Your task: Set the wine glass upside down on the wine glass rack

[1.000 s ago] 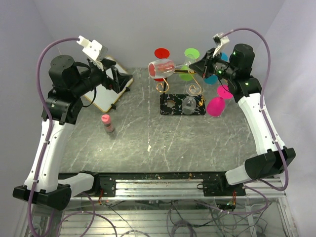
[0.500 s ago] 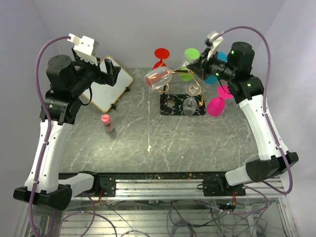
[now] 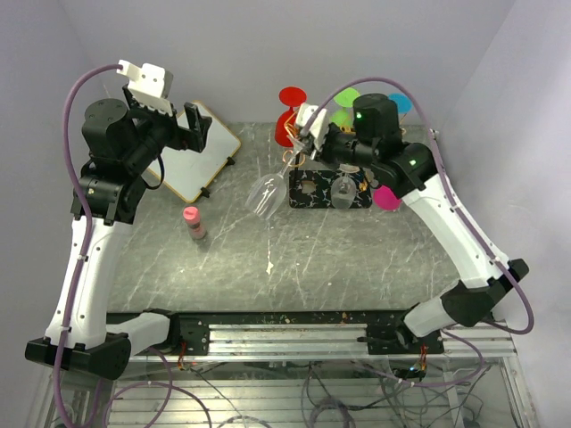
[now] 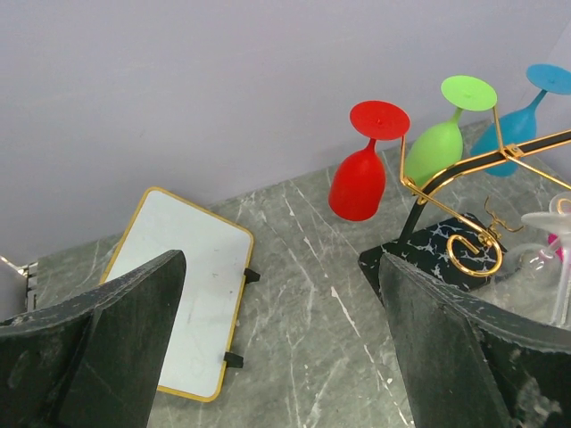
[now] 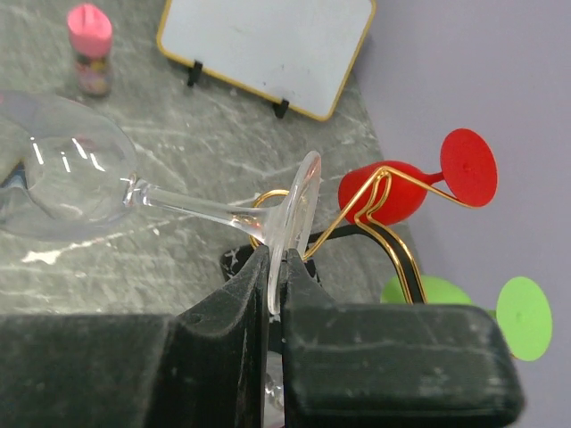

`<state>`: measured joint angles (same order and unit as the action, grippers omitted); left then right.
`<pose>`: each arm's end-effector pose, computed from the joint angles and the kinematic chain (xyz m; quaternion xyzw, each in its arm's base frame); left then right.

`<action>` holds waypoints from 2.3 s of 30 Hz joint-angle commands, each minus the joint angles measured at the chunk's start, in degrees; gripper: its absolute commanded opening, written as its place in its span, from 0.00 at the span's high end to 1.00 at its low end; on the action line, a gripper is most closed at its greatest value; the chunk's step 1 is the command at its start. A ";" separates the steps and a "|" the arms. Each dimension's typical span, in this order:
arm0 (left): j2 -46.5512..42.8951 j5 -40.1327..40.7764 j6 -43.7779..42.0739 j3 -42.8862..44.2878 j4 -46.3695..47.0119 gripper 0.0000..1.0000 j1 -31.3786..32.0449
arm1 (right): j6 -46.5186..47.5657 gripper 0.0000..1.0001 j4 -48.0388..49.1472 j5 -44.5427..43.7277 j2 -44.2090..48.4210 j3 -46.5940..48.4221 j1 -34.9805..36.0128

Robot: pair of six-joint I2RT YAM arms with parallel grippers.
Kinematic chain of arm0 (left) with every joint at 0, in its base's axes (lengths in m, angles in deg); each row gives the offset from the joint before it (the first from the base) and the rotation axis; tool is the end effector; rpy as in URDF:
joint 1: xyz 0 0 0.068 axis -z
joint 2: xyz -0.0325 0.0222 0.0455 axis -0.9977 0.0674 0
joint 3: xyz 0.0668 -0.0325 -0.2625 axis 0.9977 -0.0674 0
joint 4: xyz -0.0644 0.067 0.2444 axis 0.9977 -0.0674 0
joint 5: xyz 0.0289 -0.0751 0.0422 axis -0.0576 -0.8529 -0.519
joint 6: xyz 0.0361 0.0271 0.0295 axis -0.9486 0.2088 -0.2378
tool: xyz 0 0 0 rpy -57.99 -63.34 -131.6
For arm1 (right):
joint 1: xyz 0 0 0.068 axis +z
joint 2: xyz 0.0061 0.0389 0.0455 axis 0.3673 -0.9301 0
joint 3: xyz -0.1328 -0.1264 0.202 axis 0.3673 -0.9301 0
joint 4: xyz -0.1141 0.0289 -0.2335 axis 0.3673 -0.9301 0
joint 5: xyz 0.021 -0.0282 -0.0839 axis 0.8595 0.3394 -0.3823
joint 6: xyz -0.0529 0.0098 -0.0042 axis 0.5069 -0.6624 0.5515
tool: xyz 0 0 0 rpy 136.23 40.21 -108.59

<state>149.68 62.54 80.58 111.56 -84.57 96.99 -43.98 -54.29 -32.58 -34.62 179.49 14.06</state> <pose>0.2152 -0.0484 0.5052 0.1370 0.7024 -0.1348 0.6853 0.2422 0.1890 0.4723 -0.5481 0.6115 0.1571 0.5486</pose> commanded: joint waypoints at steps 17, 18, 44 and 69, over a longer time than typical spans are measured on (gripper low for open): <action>-0.34 1.77 -1.55 0.92 1.11 0.00 -1.01 | 11.10 1.00 3.08 -35.46 -13.20 8.53 15.38; -0.31 1.80 -1.64 1.00 1.04 0.00 -1.01 | 11.01 1.00 3.57 -36.77 -13.77 8.75 15.69; -0.19 1.12 -2.08 1.01 0.80 0.00 -1.01 | 15.63 1.00 14.46 -58.40 -19.36 6.16 17.23; -0.09 0.26 -1.85 0.76 0.93 0.00 -1.01 | 19.94 1.00 16.18 -62.59 -18.02 1.10 16.30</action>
<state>149.70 63.45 79.05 111.58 -84.55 96.46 -24.77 -40.80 -93.47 -54.20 180.74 30.87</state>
